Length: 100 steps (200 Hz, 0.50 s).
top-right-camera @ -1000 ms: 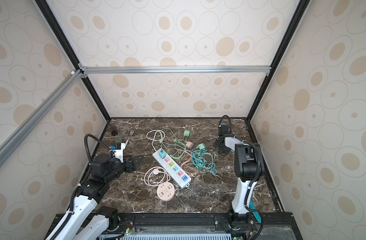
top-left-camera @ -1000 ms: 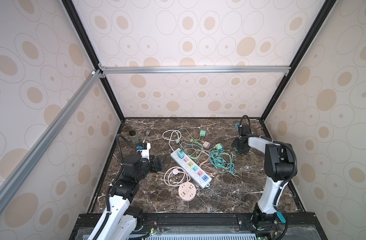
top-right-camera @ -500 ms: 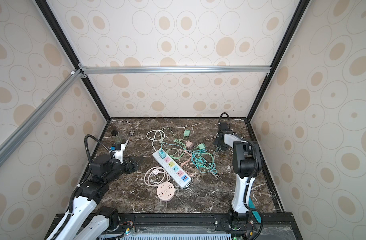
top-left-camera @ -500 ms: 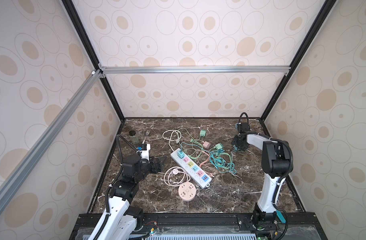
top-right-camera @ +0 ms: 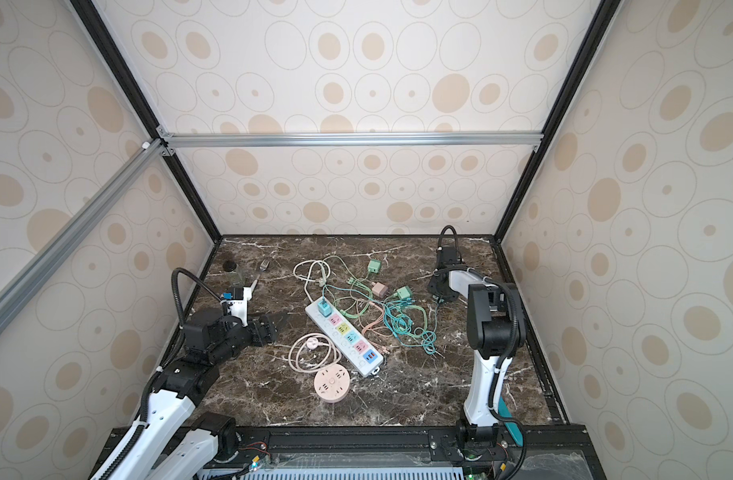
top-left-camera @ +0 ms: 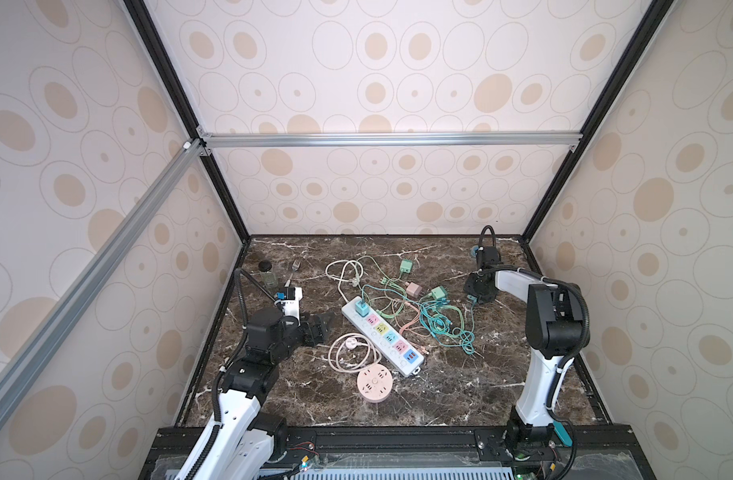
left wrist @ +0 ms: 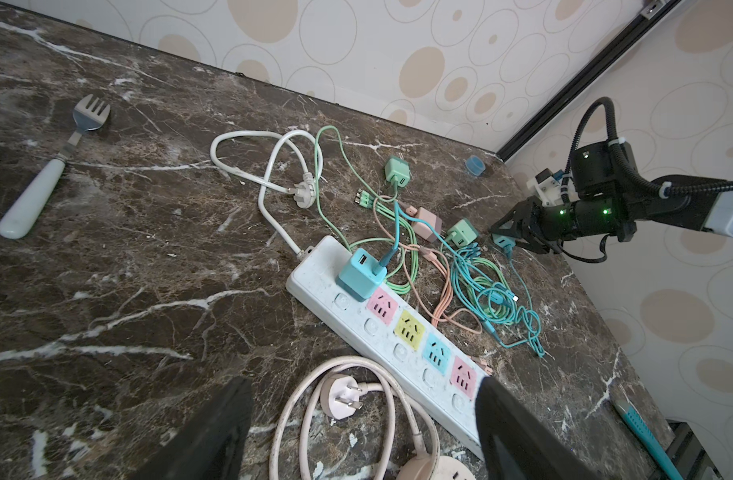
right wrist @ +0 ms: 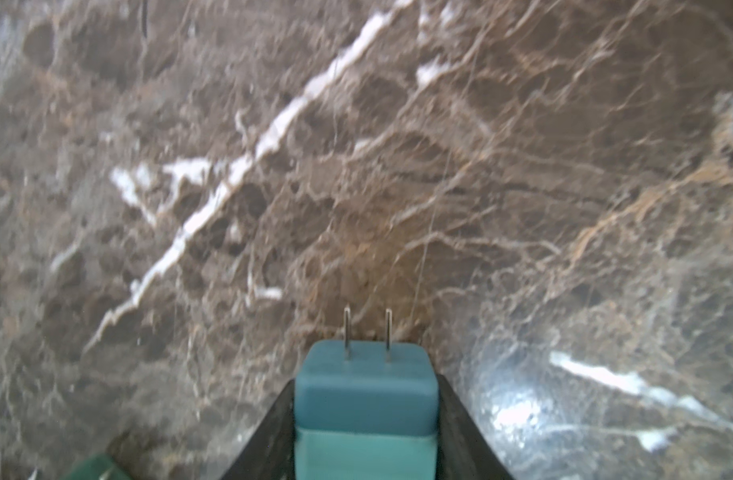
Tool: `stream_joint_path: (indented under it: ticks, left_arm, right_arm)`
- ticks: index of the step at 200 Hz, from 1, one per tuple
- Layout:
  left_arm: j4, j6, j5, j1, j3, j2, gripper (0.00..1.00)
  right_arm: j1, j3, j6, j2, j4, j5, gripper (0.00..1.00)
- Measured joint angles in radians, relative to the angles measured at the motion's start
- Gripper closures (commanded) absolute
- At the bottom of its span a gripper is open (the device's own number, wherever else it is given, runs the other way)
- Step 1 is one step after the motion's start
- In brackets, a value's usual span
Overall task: Insert the plug
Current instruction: 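Lift the teal charger off the table with the right gripper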
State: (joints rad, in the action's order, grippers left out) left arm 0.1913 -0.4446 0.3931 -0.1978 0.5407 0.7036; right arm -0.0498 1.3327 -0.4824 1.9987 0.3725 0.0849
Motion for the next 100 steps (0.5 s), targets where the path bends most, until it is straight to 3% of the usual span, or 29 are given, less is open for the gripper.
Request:
stream_joint_path:
  ticks: [42,100]
  left_arm:
    - [-0.029,-0.013,0.054,0.0,0.0,0.048,0.17]
    - [-0.117,-0.086,0.217,0.0,0.0,0.059,0.18]
  right_arm:
    - [-0.045,-0.049,0.138,-0.101,-0.012,-0.073,0.64]
    - [-0.097,-0.287,0.364,-0.512,-0.195,-0.362,0.67]
